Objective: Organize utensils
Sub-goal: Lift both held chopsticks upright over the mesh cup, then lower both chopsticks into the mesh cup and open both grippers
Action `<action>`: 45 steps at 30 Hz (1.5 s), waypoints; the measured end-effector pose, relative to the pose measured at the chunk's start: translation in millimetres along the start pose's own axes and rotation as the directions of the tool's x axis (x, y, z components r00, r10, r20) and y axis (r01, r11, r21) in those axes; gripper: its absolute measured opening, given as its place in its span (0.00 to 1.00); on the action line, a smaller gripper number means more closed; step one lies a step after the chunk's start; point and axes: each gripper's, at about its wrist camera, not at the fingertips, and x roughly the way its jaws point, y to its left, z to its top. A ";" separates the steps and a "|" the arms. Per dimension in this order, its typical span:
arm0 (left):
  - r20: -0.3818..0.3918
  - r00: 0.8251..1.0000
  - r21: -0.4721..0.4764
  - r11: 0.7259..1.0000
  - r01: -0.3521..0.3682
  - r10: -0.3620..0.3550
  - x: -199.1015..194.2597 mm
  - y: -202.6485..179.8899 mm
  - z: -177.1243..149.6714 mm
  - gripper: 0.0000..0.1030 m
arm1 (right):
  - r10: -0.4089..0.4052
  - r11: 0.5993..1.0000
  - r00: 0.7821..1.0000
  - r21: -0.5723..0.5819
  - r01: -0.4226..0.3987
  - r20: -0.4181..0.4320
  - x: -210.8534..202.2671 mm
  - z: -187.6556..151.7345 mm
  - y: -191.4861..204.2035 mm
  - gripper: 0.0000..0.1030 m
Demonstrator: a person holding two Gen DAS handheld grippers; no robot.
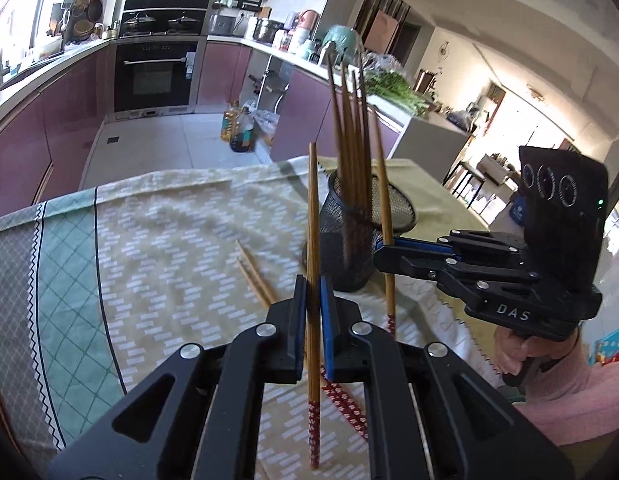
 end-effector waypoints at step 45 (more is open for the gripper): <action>0.261 0.962 0.129 0.990 0.051 -0.083 -33.6 -71.3 116.8 0.07 | -0.138 0.989 0.957 -0.018 0.148 0.256 -53.6 74.4 -42.1 0.06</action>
